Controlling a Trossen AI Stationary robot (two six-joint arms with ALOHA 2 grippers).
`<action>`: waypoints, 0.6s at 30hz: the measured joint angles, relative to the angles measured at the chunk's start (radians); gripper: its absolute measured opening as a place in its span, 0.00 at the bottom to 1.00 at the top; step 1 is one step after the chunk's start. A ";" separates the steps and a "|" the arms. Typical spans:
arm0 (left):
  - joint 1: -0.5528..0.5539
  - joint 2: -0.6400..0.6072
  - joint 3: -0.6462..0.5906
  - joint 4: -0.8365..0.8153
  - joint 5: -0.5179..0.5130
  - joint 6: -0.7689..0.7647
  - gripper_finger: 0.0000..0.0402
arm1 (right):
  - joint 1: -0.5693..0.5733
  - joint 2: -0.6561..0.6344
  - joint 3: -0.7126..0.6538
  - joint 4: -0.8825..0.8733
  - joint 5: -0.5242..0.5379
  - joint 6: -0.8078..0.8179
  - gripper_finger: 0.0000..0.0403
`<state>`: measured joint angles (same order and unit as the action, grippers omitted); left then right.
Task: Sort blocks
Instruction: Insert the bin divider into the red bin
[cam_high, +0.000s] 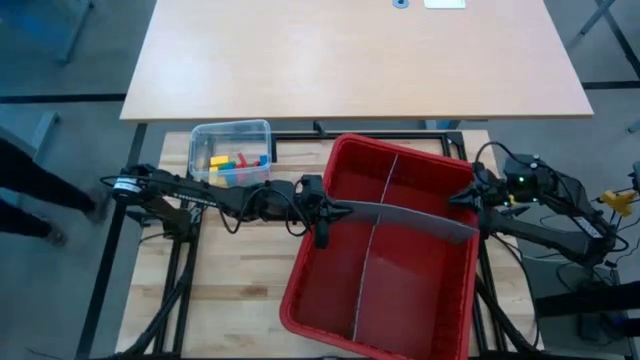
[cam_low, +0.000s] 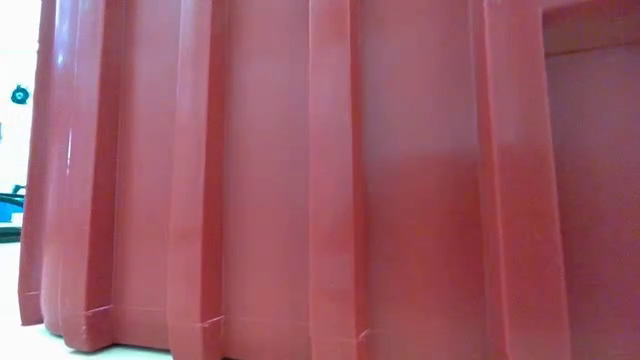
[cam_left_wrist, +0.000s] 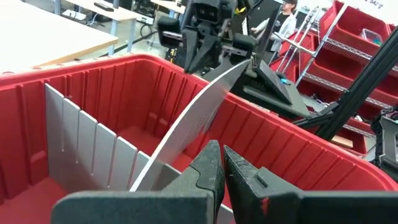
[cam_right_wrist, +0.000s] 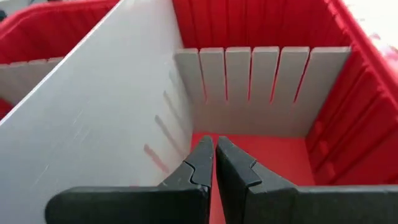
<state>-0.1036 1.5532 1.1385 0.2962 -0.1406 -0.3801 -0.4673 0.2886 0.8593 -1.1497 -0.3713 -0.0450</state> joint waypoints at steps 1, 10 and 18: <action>0.000 0.000 0.000 0.000 0.000 0.000 0.00 | 0.000 -0.001 0.015 -0.025 -0.005 -0.001 0.00; 0.000 0.000 0.000 0.000 0.001 -0.001 0.00 | 0.000 0.000 0.066 -0.071 -0.137 0.037 0.00; 0.000 0.000 0.000 0.002 0.000 0.000 0.00 | 0.000 0.002 0.039 0.005 -0.307 0.111 0.00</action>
<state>-0.1036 1.5532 1.1385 0.2977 -0.1406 -0.3806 -0.4671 0.2909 0.8979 -1.1449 -0.6782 0.0661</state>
